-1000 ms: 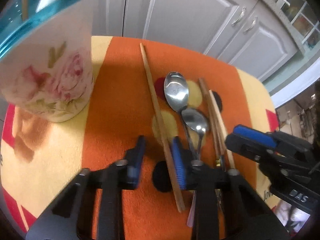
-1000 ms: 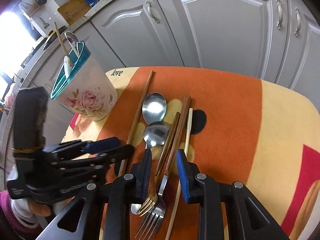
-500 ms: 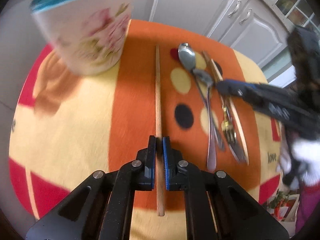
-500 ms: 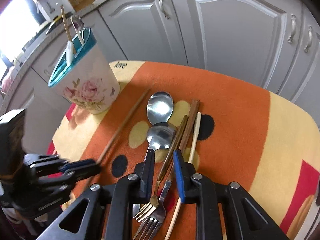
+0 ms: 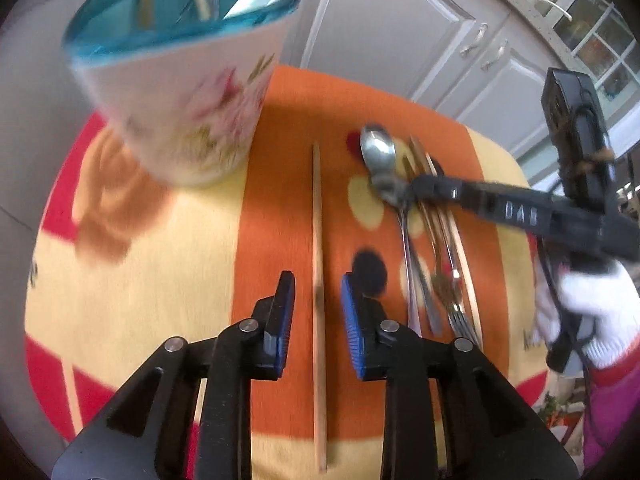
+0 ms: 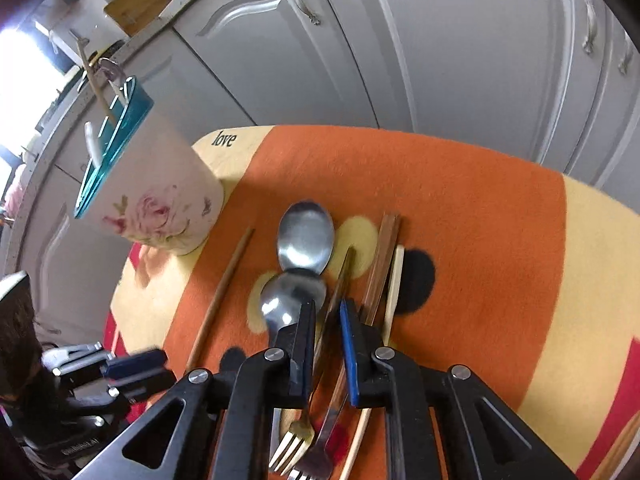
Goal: Organize utensils
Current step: 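Grasp a wooden chopstick with the left tool while the right tool grasps a metal fork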
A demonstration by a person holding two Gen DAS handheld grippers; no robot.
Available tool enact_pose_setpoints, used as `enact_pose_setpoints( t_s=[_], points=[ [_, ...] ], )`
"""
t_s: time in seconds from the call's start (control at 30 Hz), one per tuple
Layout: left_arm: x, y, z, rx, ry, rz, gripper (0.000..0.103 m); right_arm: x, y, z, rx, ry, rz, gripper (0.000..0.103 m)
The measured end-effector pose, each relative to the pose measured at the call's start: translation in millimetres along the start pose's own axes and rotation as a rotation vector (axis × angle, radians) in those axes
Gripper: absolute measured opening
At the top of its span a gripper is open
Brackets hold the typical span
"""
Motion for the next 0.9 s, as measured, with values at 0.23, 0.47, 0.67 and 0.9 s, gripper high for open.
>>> enact_pose_setpoints(
  t_s=[0.23, 0.47, 0.67, 0.9],
  points=[
    [20.2, -33.4, -33.5, 0.031, -0.026, -0.114, 0.025, -5.0, -13.6, -12.5, -0.038, 0.071, 0.085, 0.012],
    [34.5, -51.8, -42.5, 0.02, -0.056, -0.167, 0.02, -6.1, -15.7, -15.8, -0.053, 0.105, 0.085, 0.012],
    [26.2, -42.3, -31.6, -0.02, -0.064, -0.119, 0.005, -15.5, 0.3, -2.5, -0.059, 0.124, 0.018, 0.01],
    [19.9, -32.3, -26.1, -0.03, -0.053, -0.117, 0.005, -15.7, -7.4, 6.7, -0.107, 0.142, 0.071, 0.011]
  ],
)
Point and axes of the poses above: each gripper's, at about its wrist camera, not at the fingertips, and y roughly against the way its jaws point, x to its right, z to its underside, the point moved 3 cm from there along -y, roughly the way its jaws point, and after that the axes turned 6 degrees about y, right-handed, at the moved point
